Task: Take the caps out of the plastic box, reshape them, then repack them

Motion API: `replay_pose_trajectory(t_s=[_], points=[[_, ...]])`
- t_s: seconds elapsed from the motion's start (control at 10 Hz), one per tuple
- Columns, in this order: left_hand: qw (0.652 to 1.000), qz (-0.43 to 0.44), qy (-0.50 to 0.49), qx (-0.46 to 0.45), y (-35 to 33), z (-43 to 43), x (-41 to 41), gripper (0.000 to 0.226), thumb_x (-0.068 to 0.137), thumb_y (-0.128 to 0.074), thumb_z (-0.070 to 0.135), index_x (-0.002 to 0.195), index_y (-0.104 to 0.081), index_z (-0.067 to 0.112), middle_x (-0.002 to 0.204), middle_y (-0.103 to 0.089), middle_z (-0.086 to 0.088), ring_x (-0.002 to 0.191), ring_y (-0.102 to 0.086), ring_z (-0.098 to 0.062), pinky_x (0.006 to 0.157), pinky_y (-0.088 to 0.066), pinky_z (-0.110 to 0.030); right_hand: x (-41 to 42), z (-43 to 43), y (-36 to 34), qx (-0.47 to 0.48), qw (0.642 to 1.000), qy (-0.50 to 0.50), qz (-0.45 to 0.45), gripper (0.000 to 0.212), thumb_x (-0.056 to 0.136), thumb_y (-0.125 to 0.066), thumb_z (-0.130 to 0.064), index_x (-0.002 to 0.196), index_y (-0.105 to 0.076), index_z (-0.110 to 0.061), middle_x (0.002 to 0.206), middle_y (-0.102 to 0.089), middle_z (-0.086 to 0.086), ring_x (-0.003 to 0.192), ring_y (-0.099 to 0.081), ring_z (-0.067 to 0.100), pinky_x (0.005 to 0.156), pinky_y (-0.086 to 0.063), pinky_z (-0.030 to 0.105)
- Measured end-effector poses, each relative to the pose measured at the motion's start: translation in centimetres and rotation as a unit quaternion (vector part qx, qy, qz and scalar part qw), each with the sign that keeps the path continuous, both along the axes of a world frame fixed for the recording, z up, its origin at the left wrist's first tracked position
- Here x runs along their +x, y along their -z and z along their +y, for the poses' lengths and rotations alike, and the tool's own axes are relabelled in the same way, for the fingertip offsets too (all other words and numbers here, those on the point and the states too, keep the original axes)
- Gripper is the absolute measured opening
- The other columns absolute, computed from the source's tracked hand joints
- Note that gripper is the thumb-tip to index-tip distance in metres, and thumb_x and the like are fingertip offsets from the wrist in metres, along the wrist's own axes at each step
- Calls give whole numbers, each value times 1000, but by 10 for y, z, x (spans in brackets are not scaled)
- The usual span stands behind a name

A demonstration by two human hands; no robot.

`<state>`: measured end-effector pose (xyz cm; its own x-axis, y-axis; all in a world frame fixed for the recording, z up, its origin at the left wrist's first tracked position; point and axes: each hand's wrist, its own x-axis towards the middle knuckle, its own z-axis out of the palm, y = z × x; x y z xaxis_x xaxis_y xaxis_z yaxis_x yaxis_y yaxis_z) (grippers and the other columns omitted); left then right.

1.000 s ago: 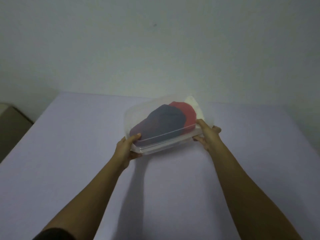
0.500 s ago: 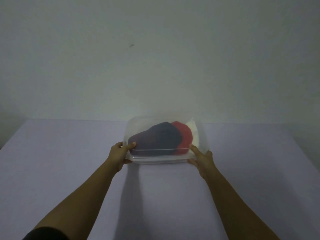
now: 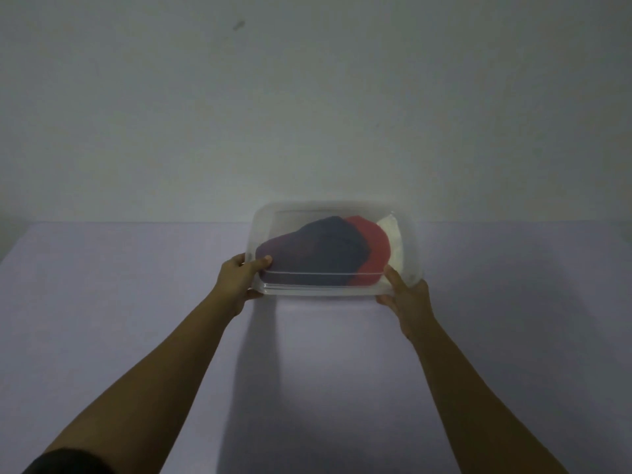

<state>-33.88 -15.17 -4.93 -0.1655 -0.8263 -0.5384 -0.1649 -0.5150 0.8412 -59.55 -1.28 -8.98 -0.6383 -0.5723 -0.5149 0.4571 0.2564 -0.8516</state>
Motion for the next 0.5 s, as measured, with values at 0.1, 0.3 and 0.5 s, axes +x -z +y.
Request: replay_pose_trajectory(t_s=[0.1,0.3,0.5], points=[[1000,-3,4,-11,1,-6,-3,46,84,-66,22,124,-52,5,116,-60,-15,101,-59,-36,67,-55,-39,-4,-4,5,-12,1000,-4,4,62,74,-78,-28,122,-51,0,113,-61,21,94,-64,31,60,-57,33],[999,-24,20,-19,2,-12,-3,52,84,-66,28,128,-49,7,120,-58,-15,105,-58,-37,78,-56,-47,-3,-2,-4,-2,999,-29,22,102,46,-86,-56,123,-48,0,117,-59,24,96,-64,30,62,-56,33],[986,-133,54,-85,-11,-7,-5,90,78,-63,55,143,-28,4,144,-41,-18,127,-44,-38,104,-40,-51,1,5,-33,103,984,-71,125,111,54,-72,-71,137,-35,-6,121,-57,11,101,-60,27,83,-53,38]])
